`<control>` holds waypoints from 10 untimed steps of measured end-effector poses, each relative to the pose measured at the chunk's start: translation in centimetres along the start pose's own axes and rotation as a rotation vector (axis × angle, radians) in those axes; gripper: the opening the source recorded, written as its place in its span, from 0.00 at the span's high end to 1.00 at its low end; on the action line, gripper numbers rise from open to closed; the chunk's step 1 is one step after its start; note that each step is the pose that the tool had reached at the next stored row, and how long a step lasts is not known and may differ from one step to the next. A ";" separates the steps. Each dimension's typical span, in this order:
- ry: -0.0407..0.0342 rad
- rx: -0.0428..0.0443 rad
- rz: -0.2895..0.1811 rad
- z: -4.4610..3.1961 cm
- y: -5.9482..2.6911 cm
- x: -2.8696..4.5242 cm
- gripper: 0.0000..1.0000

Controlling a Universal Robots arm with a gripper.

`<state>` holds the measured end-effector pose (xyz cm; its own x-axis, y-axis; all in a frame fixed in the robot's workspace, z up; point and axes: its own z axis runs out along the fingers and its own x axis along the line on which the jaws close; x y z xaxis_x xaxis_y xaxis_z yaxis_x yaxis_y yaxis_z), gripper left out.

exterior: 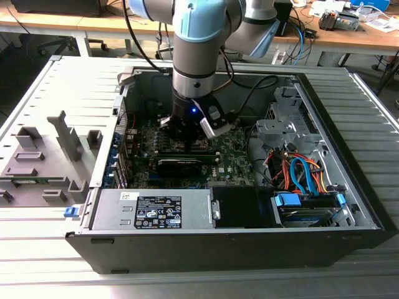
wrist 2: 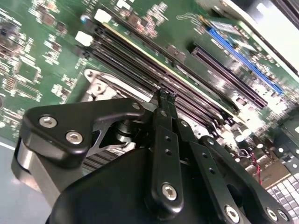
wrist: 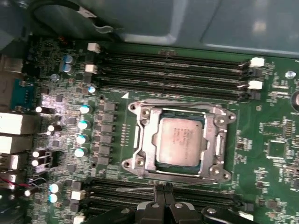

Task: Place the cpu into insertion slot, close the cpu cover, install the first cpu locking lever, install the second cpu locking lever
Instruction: 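Install the second cpu locking lever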

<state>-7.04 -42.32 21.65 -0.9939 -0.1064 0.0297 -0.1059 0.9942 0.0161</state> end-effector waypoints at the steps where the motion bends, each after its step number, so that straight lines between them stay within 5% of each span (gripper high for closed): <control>1: 0.0000 0.0000 0.000 0.05 0.04 0.35 0.89; 10: 0.0000 0.0001 0.000 0.47 0.38 2.45 0.89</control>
<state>-9.54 -42.20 21.27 -0.9938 -0.1067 0.0297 -0.1063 0.9942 0.0159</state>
